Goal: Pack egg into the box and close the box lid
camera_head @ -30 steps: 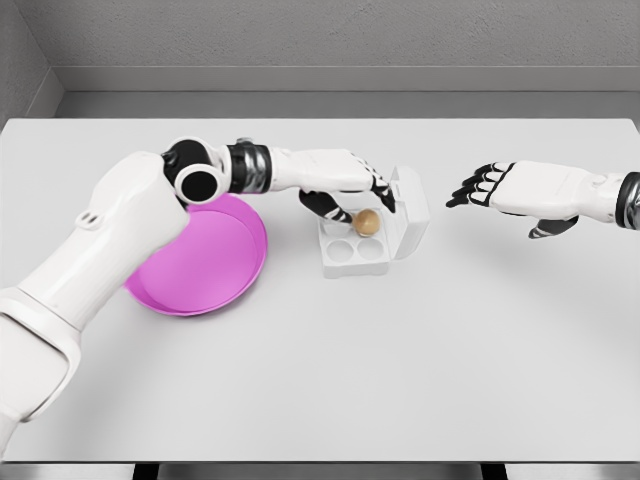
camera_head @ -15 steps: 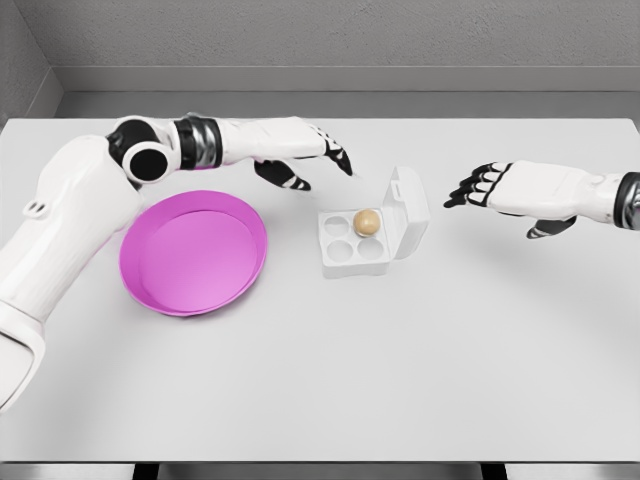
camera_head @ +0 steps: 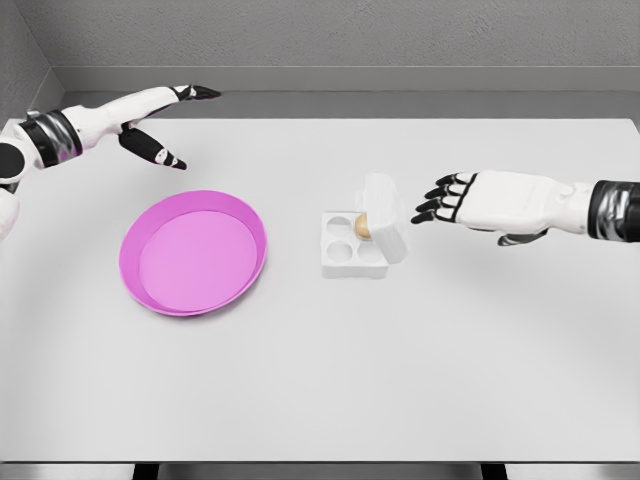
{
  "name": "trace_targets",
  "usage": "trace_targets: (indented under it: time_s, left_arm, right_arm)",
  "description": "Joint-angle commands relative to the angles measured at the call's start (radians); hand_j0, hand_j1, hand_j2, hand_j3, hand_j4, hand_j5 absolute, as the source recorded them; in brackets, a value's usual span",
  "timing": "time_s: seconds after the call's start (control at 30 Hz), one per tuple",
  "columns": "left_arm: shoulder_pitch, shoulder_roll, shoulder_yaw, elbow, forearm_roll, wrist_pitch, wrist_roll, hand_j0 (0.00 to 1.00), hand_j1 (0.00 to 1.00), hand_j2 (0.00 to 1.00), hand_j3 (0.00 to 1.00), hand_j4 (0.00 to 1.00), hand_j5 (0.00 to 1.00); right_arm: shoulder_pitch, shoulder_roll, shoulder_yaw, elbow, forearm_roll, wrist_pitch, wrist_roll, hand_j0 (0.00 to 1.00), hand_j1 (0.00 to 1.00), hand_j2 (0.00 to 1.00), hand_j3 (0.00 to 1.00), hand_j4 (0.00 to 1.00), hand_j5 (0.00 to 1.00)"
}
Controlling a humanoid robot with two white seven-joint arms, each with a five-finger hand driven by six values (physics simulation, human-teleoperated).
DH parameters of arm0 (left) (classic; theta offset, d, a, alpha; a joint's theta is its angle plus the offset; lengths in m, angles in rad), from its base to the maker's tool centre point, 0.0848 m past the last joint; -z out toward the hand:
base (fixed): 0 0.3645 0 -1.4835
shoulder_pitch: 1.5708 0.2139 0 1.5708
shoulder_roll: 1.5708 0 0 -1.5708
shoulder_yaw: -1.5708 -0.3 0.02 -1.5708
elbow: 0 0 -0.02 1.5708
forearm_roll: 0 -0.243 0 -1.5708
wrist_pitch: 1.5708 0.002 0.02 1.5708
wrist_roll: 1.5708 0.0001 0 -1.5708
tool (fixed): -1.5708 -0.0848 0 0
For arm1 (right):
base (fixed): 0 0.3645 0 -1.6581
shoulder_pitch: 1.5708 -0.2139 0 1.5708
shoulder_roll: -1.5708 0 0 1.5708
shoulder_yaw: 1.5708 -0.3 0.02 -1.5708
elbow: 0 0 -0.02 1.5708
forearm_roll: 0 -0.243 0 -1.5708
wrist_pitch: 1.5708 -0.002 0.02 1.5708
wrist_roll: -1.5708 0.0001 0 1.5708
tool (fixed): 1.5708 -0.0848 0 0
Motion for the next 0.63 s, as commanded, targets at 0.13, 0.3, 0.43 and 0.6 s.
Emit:
trace_targets:
  time_s: [0.13,0.3,0.43,0.6]
  left_arm:
    - [0.000,0.004,0.013,0.057,0.014,0.003,0.002,1.00,1.00,1.00,1.00,1.00,1.00]
    - [0.000,0.004,0.013,0.060,0.016,0.003,0.002,1.00,1.00,1.00,1.00,1.00,1.00]
    - [0.003,0.004,0.013,0.060,0.016,0.003,0.002,1.00,1.00,1.00,1.00,1.00,1.00]
    - [0.003,0.003,0.013,0.060,0.016,0.003,0.002,1.00,1.00,1.00,1.00,1.00,1.00]
  right_arm:
    - [-0.002,0.005,-0.003,-0.069,-0.022,0.003,0.000,1.00,1.00,1.00,1.00,1.00,1.00]
    - [-0.023,0.033,0.002,-0.088,-0.080,0.003,0.000,1.00,1.00,1.00,1.00,1.00,1.00]
    - [-0.035,0.027,-0.102,-0.014,-0.095,0.003,0.000,1.00,1.00,1.00,1.00,1.00,1.00]
    - [-0.032,0.027,-0.109,0.081,-0.108,0.003,0.000,1.00,1.00,1.00,1.00,1.00,1.00]
